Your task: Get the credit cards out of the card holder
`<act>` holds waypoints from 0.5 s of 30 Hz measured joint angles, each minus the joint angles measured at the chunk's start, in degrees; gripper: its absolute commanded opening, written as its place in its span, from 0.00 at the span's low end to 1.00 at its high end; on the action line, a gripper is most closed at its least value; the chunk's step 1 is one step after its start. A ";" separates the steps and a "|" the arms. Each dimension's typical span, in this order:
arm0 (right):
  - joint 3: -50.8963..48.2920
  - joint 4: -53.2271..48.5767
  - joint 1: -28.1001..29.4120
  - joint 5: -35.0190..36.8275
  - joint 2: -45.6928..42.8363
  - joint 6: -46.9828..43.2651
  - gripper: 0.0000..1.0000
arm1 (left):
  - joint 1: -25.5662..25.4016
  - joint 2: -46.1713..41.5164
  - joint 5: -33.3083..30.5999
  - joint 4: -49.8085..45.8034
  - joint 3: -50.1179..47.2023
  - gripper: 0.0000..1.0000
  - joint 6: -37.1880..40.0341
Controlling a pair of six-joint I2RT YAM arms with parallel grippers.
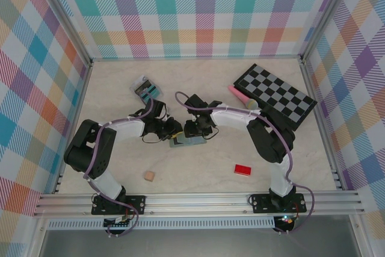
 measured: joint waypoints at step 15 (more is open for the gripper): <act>-7.08 1.99 -1.51 -2.27 -10.93 0.20 0.57 | -0.17 -3.34 -4.87 -9.25 1.64 0.00 4.44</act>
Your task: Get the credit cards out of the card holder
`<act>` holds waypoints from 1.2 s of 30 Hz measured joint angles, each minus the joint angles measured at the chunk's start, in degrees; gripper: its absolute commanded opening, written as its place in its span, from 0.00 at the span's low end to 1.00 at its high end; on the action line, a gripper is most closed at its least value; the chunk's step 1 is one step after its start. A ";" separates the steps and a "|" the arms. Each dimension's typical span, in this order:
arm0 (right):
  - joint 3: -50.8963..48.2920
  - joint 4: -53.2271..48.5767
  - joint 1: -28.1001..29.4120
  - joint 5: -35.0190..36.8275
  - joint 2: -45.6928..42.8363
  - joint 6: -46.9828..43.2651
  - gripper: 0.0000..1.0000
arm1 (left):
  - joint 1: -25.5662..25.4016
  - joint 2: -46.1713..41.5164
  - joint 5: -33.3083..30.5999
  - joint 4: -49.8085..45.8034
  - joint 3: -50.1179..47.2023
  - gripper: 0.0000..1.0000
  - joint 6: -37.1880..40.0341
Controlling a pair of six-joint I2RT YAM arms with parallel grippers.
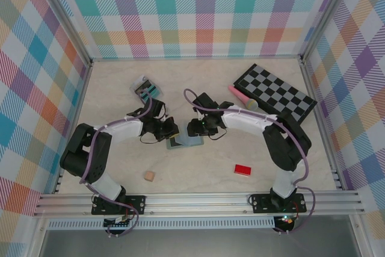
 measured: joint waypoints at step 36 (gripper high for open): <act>-5.77 4.57 -1.46 1.86 -9.64 1.07 0.54 | -3.39 -0.52 1.53 5.20 1.27 0.50 -6.64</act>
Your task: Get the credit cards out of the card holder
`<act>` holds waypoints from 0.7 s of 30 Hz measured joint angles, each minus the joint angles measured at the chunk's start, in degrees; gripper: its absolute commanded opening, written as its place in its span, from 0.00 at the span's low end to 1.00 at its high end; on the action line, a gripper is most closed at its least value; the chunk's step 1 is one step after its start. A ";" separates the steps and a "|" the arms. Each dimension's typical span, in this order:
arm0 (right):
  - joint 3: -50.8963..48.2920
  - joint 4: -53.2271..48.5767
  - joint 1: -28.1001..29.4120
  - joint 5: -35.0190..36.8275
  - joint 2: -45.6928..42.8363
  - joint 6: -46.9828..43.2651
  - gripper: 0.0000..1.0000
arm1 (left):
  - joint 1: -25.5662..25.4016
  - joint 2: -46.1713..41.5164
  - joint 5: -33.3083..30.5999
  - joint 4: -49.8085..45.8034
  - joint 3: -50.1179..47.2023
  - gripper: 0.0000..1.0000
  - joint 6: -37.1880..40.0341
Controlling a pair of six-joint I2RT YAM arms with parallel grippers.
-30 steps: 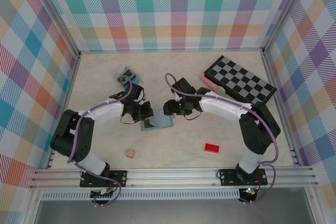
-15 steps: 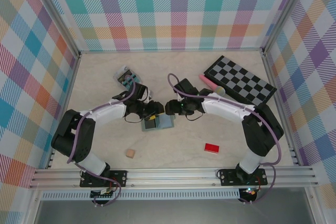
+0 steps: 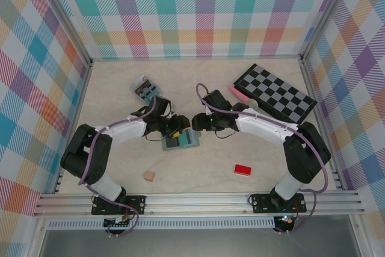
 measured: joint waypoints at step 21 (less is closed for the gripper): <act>10.80 -3.74 2.64 -4.44 16.39 0.72 0.27 | 3.80 -2.36 -1.95 4.02 -8.28 0.28 -4.68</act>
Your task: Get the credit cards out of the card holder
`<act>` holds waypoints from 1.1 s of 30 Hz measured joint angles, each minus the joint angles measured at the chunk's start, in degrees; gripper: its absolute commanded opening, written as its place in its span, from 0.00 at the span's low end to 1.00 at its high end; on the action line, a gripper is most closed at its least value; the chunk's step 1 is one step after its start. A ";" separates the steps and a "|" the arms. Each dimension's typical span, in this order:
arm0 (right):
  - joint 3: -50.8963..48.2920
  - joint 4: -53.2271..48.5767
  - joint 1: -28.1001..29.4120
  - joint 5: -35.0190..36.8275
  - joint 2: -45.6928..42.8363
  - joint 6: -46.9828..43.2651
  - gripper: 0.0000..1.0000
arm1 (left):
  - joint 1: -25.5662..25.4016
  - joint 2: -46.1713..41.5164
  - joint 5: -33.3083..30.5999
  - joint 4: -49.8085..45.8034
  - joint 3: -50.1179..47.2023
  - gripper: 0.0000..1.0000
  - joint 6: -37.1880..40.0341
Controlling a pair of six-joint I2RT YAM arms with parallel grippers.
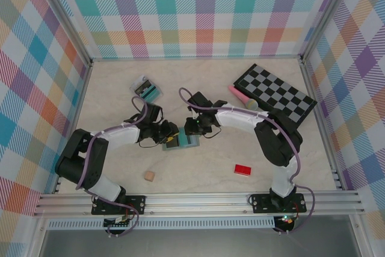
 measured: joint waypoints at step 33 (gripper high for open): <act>4.46 -5.29 0.00 0.22 5.73 1.09 0.27 | 0.00 4.42 4.90 4.15 0.31 0.18 4.72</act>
